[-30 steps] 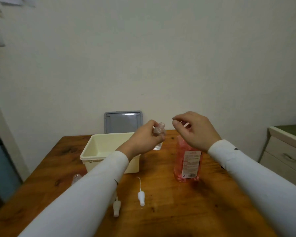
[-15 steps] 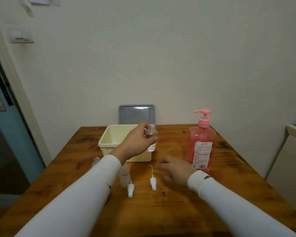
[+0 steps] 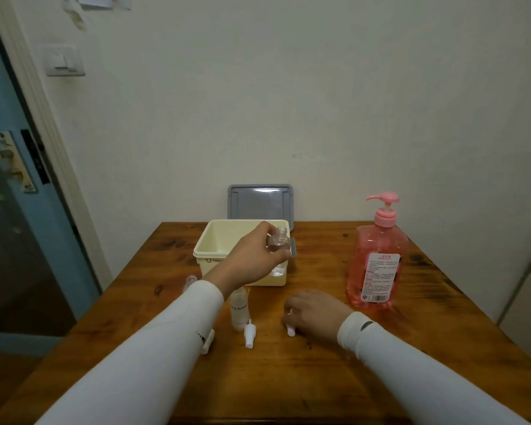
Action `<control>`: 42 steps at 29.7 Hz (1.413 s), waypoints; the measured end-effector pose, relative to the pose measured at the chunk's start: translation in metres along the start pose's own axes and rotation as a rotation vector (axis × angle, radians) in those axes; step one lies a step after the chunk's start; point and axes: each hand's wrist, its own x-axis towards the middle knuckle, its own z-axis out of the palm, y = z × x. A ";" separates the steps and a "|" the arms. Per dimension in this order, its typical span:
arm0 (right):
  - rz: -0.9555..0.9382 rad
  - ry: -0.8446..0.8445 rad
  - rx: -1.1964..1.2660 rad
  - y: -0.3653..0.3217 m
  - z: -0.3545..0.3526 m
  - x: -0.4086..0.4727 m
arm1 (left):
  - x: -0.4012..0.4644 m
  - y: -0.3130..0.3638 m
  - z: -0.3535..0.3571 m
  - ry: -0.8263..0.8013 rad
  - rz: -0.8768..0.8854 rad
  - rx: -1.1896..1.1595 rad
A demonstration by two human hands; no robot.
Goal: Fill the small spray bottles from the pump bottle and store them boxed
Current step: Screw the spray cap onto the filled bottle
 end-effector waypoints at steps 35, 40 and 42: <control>0.671 0.904 0.808 0.035 -0.149 -0.007 | 0.004 -0.002 0.013 -0.063 0.018 0.047; 0.674 0.930 0.806 0.036 -0.153 -0.008 | 0.003 -0.002 0.012 -0.080 0.018 0.049; 0.679 0.943 0.797 0.036 -0.155 -0.009 | 0.003 -0.002 0.012 -0.084 0.018 0.044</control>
